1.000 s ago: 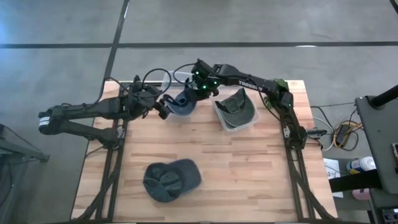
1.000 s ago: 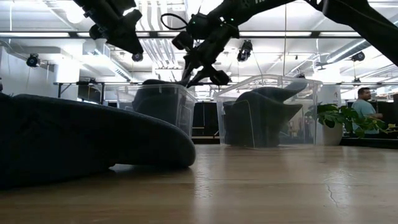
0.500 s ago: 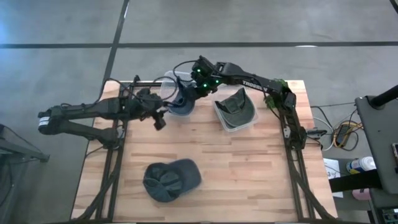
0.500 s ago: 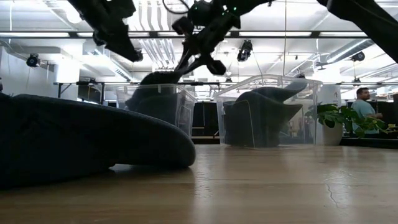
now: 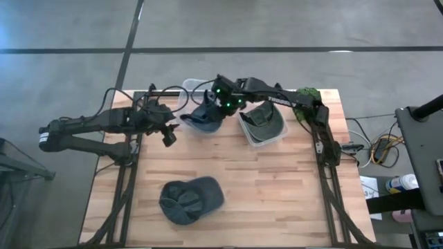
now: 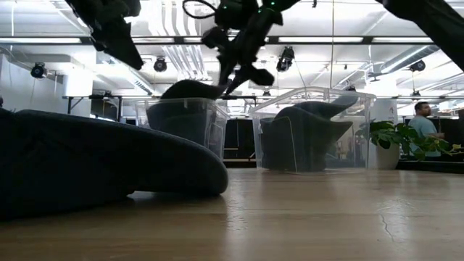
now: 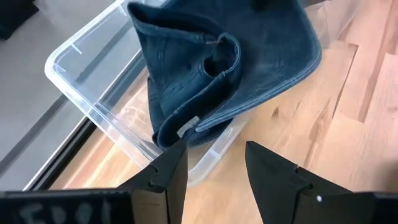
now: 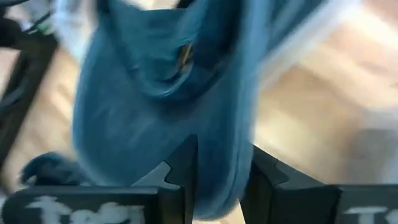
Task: Pick & Place hat
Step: Put the right blue cap into the left bin
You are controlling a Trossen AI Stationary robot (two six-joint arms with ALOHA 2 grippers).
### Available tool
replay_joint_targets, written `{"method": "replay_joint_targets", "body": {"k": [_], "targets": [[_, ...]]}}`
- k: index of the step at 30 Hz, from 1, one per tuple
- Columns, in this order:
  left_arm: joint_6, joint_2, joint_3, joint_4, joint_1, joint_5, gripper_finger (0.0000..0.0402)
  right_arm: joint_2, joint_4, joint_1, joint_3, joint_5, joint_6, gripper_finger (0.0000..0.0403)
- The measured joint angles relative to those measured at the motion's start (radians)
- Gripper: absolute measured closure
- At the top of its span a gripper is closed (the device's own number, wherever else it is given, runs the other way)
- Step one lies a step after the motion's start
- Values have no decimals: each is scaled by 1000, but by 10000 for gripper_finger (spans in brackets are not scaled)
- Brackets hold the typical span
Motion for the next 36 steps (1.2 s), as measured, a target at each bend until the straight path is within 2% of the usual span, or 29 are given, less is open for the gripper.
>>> {"method": "replay_joint_targets", "body": {"k": [4, 9, 11, 16, 18, 23, 28, 32, 36], "targets": [[13, 3, 0, 0, 0, 0, 248, 37, 65, 34, -4, -69, 65, 314], [-2, 25, -29, 0, 0, -10, 248, 62, 154, 60, 7, -80, 121, 314], [6, 29, -53, -10, 0, -62, 248, 61, 168, 62, 11, -80, 129, 314], [-7, 8, -87, -108, 0, -279, 248, 61, 160, 61, 9, -78, 138, 314], [-9, -20, -83, -131, 0, -290, 248, 61, 162, 61, 9, -76, 137, 314], [5, -87, -90, -96, 29, -241, 248, 61, 163, 61, 9, -77, 135, 314], [-14, -103, -125, -52, 144, -210, 248, 61, 163, 61, 9, -78, 133, 314], [-11, -91, -178, 57, 276, -40, 248, 61, 163, 61, 9, -81, 133, 314], [-73, -81, -205, 146, 413, 159, 248, 61, 161, 61, 9, -89, 126, 314]]}}
